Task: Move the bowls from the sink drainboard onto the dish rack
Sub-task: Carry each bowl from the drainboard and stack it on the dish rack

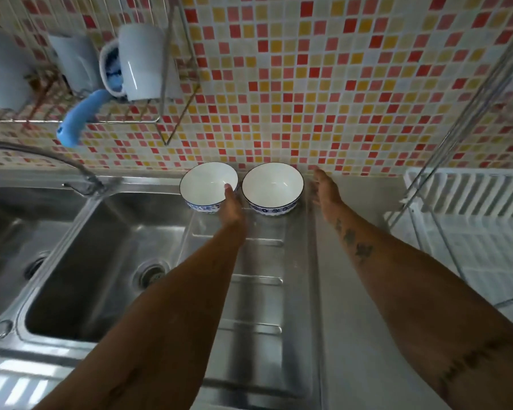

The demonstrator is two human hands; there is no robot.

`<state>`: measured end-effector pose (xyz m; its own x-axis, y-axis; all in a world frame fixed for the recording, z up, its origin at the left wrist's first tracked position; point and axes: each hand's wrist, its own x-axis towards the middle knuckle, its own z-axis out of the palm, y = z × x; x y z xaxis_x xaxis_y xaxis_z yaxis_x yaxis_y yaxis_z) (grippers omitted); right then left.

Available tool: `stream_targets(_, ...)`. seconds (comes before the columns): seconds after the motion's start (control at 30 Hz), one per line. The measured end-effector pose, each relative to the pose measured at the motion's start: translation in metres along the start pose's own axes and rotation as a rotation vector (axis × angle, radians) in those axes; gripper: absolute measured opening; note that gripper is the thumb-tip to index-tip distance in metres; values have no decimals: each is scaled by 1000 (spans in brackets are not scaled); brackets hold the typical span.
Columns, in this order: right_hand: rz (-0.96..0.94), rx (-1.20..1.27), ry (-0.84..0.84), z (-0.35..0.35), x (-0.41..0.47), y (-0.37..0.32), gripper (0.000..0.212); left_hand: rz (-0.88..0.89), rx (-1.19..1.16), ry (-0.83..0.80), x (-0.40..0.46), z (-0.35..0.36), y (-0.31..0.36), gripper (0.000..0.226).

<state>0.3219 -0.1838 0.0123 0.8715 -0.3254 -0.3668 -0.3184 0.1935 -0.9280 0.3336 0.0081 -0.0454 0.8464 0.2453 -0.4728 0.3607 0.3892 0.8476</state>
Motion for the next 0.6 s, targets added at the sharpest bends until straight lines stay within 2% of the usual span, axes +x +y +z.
stream_targets(0.1, 8, 46, -21, 8, 9, 6, 53, -38, -80, -39, -17, 8, 12, 75)
stream_targets(0.17, 13, 41, -92, 15, 19, 15, 55, -35, -131, -78, -44, 18, 26, 60)
stream_targets(0.27, 10, 55, -154, 26, 29, 35, 74, -25, -214, -94, -51, 30, 23, 55)
stream_targets(0.4, -35, 85, -109, 36, 19, 40, 50, 19, -236, -90, -53, 43, 13, 50)
stream_targets(0.47, -43, 120, -112, 38, 21, 45, 48, 13, -246, -80, -53, 45, 12, 49)
stream_targets(0.6, -6, 184, -135, 37, 28, 57, 80, -15, -292, -81, -52, 45, 11, 49)
